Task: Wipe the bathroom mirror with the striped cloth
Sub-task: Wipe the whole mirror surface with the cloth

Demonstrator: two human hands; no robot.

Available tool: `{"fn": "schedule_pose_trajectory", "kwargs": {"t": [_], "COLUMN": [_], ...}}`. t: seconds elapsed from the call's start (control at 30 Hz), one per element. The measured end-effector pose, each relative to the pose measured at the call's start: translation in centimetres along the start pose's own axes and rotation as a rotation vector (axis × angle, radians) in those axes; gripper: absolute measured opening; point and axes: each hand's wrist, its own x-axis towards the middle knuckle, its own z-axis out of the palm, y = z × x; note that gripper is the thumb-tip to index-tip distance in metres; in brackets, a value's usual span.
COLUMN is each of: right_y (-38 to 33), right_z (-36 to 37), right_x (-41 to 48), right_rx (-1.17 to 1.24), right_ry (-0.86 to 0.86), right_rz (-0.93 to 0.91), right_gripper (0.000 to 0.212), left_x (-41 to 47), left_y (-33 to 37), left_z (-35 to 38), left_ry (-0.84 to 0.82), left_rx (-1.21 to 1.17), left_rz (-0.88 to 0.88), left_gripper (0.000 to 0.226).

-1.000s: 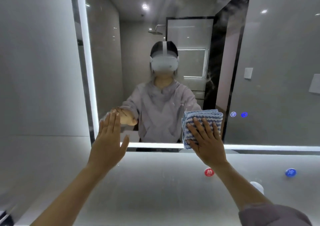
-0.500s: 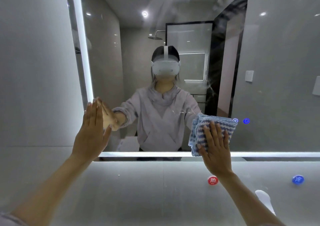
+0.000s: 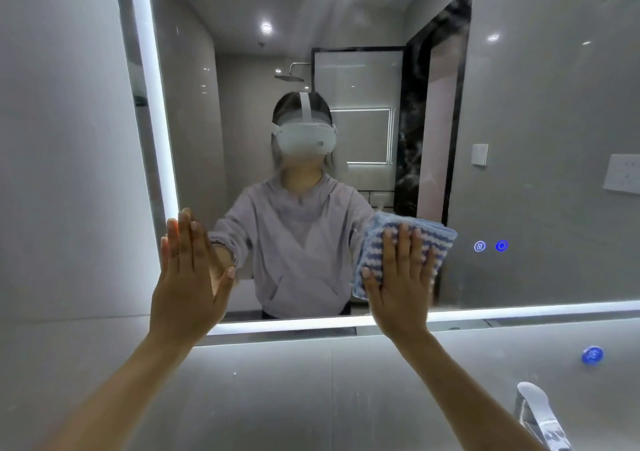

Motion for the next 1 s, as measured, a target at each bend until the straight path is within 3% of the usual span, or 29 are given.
{"fn": "schedule_pose_trajectory", "kwargs": {"t": [0.23, 0.47, 1.0], "right_y": [-6.5, -5.6, 9.7], "right_z": [0.8, 0.4, -1.4], "right_x": [3.1, 3.8, -3.2], "right_rx": [-0.070, -0.100, -0.172], "right_ry": [-0.042, -0.003, -0.076], "right_rz": [-0.291, -0.453, -0.314], "right_gripper": [0.063, 0.054, 0.058], "left_x": [0.0, 0.0, 0.0], "left_y": [-0.1, -0.1, 0.4], "left_z": [0.2, 0.1, -0.4], "left_ry": [0.022, 0.016, -0.035], "left_rx": [0.029, 0.034, 0.033], "left_rz": [0.007, 0.005, -0.018], "left_gripper": [0.081, 0.083, 0.085]}}
